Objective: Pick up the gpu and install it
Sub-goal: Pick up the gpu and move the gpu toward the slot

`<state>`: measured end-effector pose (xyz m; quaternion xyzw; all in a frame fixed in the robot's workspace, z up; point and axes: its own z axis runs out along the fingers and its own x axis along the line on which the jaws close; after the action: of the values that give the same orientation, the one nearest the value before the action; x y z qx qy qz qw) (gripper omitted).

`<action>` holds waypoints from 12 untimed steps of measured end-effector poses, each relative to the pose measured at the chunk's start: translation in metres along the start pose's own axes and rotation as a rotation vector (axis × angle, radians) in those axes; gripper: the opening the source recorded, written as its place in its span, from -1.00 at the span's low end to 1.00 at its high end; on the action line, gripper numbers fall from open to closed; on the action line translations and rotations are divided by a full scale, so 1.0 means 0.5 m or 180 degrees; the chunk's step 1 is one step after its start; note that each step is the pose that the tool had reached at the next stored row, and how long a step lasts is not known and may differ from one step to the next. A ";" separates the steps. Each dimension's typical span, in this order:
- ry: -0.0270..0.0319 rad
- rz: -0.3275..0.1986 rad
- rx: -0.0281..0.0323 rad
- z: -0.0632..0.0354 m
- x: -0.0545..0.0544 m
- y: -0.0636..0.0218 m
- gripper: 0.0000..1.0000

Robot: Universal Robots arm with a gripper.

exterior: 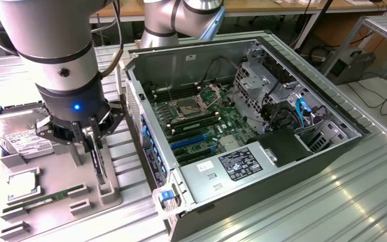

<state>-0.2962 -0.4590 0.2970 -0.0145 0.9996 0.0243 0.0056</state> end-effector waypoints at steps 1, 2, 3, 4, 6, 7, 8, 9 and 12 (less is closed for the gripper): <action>0.0000 -0.0001 0.0000 -0.005 -0.001 0.000 -0.47; 0.0000 -0.0001 0.0000 -0.010 -0.001 -0.001 -0.47; 0.0000 -0.0001 0.0000 -0.017 -0.002 -0.001 -0.47; 0.0000 -0.0001 -0.0001 -0.026 -0.003 -0.002 -0.47; 0.0000 -0.0001 -0.0003 -0.045 -0.006 -0.004 -0.47; 0.0000 -0.0001 -0.0004 -0.054 -0.007 -0.005 -0.47; 0.0001 -0.0001 -0.0005 -0.063 -0.009 -0.007 -0.47; 0.0001 -0.0001 -0.0008 -0.075 -0.013 -0.009 -0.47; 0.0006 0.0000 -0.0014 -0.108 -0.024 -0.017 -0.47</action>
<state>-0.2847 -0.4699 0.3507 -0.0145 0.9995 0.0265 0.0047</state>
